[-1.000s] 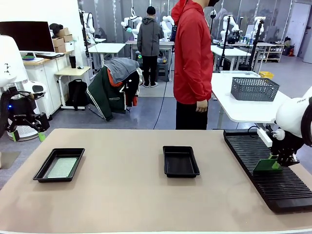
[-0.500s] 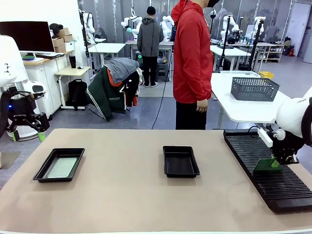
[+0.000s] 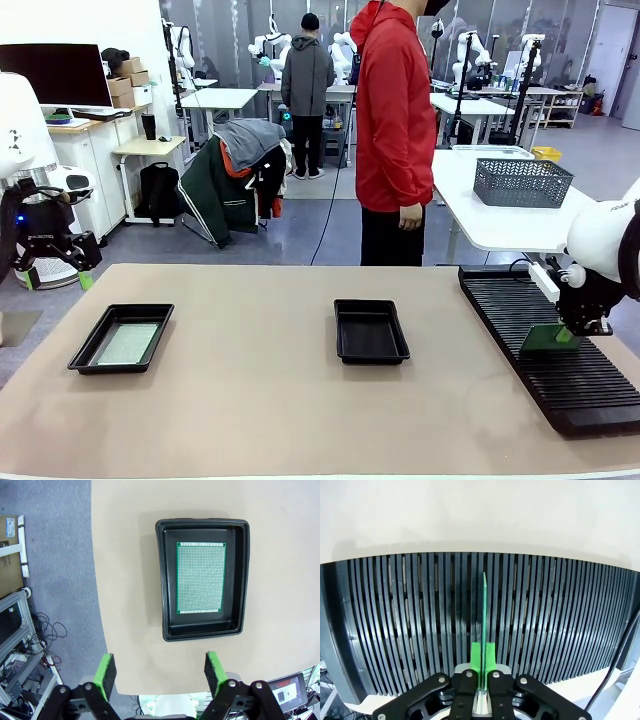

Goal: Inspect and transfer BCBs to ESD trays.
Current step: Pick up the Blank PCB from the PCB Rack and place it in the right ESD tray.

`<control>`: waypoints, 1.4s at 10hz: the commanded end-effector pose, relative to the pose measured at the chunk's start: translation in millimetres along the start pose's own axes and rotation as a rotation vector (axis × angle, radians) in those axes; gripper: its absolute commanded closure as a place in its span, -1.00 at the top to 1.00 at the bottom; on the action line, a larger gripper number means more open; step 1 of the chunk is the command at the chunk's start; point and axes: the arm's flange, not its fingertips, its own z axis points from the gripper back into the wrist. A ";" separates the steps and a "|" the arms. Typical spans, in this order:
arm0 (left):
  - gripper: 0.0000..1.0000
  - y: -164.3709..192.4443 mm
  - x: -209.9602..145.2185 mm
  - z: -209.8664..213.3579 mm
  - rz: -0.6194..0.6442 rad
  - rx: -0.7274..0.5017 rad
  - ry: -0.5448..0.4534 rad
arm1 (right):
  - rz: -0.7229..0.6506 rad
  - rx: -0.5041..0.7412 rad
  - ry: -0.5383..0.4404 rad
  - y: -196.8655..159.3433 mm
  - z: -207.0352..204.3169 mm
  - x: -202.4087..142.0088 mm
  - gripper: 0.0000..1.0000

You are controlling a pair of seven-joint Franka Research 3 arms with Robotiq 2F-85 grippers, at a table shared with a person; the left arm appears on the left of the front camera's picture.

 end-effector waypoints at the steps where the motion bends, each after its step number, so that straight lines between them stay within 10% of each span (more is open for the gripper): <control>1: 0.88 -1.0 -0.9 -0.4 0.001 -0.003 -0.004 | -0.013 0.002 0.025 12.4 4.0 4.4 -1.00; 5: 0.88 -1.0 -0.9 -0.4 0.001 -0.003 -0.004 | -0.009 -0.017 0.012 10.7 43.2 5.2 -1.00; 14: 0.88 -1.0 -0.9 -0.4 0.001 -0.003 -0.004 | -0.017 0.115 -0.023 -12.2 269.5 14.4 -1.00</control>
